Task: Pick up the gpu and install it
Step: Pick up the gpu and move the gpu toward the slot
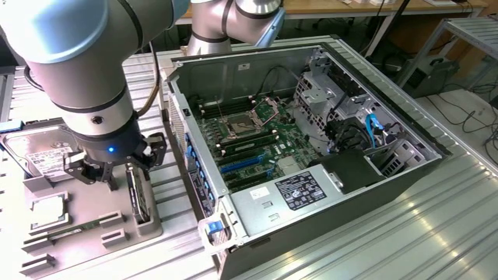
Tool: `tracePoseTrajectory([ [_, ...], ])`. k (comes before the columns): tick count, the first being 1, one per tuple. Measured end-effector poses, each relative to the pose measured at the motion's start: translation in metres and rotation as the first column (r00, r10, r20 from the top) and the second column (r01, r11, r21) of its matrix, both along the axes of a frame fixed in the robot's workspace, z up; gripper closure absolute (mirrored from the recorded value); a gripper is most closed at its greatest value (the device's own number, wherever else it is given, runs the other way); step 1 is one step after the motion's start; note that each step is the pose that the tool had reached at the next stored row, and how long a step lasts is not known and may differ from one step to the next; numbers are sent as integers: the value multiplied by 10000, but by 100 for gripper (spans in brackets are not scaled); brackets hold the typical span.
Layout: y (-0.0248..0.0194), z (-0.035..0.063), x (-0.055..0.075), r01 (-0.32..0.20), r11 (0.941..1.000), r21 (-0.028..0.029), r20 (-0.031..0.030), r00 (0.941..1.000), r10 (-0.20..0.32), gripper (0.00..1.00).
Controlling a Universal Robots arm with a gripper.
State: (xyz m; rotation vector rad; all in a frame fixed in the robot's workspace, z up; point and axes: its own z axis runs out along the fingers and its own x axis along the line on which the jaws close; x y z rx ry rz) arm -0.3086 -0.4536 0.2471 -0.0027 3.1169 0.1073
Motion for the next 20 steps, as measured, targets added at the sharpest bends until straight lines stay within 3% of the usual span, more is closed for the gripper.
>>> tracePoseTrajectory([
  [8, -60, -70, 0, 0, 10000, 6, 3, 10000, 0, 40],
  [20, -81, -78, 1, 1, 10000, 4, 4, 10000, -1, 40],
])
